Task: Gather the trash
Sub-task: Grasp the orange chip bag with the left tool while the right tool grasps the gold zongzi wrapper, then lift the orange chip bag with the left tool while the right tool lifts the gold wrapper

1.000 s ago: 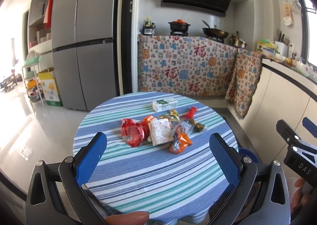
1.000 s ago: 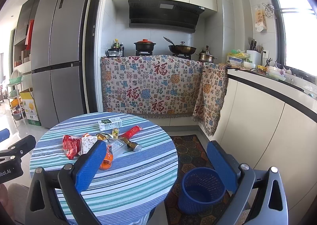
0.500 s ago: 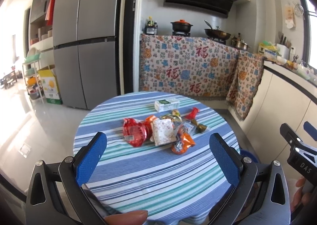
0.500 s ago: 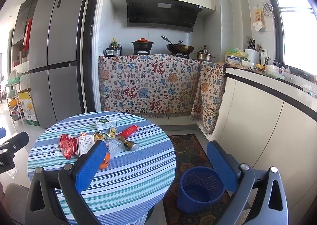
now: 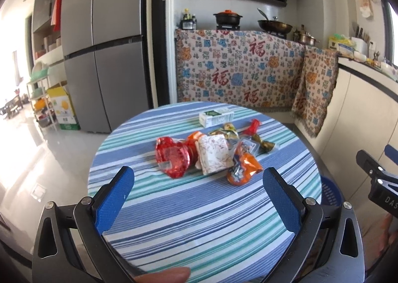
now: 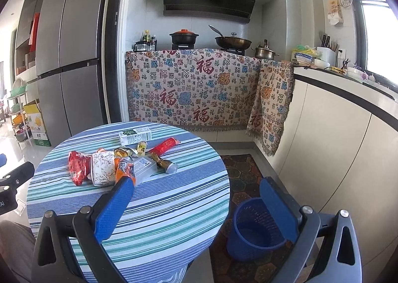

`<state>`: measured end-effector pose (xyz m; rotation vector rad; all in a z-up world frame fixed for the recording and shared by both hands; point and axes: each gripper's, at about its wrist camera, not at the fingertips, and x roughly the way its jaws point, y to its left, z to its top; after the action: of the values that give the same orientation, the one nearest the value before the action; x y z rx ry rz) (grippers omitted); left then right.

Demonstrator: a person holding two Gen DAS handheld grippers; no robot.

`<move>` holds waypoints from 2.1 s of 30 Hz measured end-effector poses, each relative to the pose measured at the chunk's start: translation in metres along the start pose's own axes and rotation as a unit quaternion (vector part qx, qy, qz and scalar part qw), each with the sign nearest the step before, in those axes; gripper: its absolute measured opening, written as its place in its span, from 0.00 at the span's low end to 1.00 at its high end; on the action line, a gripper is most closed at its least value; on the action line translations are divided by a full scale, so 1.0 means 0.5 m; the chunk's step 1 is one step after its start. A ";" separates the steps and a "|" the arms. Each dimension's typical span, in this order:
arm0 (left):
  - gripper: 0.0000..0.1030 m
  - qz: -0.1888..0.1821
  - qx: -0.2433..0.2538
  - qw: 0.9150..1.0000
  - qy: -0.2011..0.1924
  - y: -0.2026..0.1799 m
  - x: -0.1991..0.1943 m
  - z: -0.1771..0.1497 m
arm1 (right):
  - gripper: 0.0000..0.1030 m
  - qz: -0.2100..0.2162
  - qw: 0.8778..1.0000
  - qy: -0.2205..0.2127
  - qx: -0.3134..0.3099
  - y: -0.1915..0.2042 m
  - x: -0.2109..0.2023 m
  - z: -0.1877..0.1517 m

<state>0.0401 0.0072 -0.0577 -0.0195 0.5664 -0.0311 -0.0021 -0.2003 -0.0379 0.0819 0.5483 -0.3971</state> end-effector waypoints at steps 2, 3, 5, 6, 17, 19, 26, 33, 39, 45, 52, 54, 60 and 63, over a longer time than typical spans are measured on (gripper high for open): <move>1.00 -0.008 -0.012 1.000 0.016 -0.004 0.028 -0.014 | 1.00 -0.002 1.000 0.007 0.003 -0.005 0.018 -0.009; 1.00 -0.007 -0.014 1.000 0.025 -0.009 0.043 -0.021 | 1.00 -0.002 1.000 0.010 0.005 -0.009 0.026 -0.013; 1.00 -0.012 -0.016 0.999 0.046 -0.022 0.075 -0.034 | 1.00 -0.002 1.000 0.016 0.009 -0.018 0.043 -0.020; 1.00 -0.020 -0.017 0.998 0.057 -0.031 0.091 -0.038 | 1.00 -0.023 1.000 0.013 0.011 -0.022 0.051 -0.024; 0.93 -0.024 -0.050 0.994 0.093 -0.136 0.298 -0.023 | 1.00 -0.026 0.998 0.048 0.025 -0.056 0.128 -0.073; 0.80 -0.017 -0.052 0.992 0.113 -0.147 0.340 -0.031 | 1.00 -0.025 0.998 0.050 0.025 -0.060 0.133 -0.079; 0.28 -0.045 -0.045 0.989 0.134 -0.130 0.336 -0.052 | 1.00 -0.026 0.998 0.055 0.028 -0.080 0.143 -0.089; 0.29 -0.075 -0.020 0.985 0.155 -0.063 0.236 -0.081 | 1.00 0.033 0.997 0.071 0.025 -0.072 0.174 -0.073; 0.48 -0.091 0.002 0.983 0.161 -0.040 0.238 -0.095 | 1.00 0.130 0.979 0.119 -0.101 0.071 0.330 -0.002; 0.56 -0.109 0.030 0.977 0.180 -0.043 0.261 -0.106 | 0.65 0.148 0.937 0.187 -0.257 0.260 0.514 -0.001; 0.55 -0.125 0.024 0.974 0.185 -0.028 0.272 -0.099 | 0.23 0.159 0.934 0.220 -0.231 0.279 0.600 0.019; 0.54 -0.123 0.014 0.975 0.186 -0.021 0.272 -0.097 | 0.23 0.186 0.939 0.239 -0.163 0.244 0.577 0.024; 0.59 -0.119 0.006 0.976 0.184 -0.008 0.268 -0.095 | 0.24 0.224 0.932 0.284 -0.037 0.170 0.444 -0.042; 0.68 -0.126 0.026 0.974 0.184 -0.017 0.268 -0.104 | 0.26 0.224 0.933 0.278 -0.036 0.170 0.399 -0.078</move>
<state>0.1249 -0.0064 -0.1732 -0.0361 0.9309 -0.3022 0.1674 -0.1838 -0.1778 0.2488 1.0771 0.1063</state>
